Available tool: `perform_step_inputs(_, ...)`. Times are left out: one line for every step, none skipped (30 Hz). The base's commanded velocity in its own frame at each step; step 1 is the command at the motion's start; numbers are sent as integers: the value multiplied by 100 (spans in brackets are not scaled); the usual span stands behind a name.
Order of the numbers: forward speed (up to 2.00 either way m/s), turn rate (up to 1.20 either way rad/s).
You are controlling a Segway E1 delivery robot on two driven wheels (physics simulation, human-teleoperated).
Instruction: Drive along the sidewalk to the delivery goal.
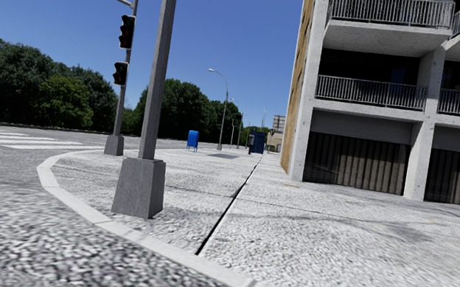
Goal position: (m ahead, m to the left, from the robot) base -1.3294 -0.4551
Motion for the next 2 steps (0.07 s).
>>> perform_step_inputs(0,0)
perform_step_inputs(0,0)
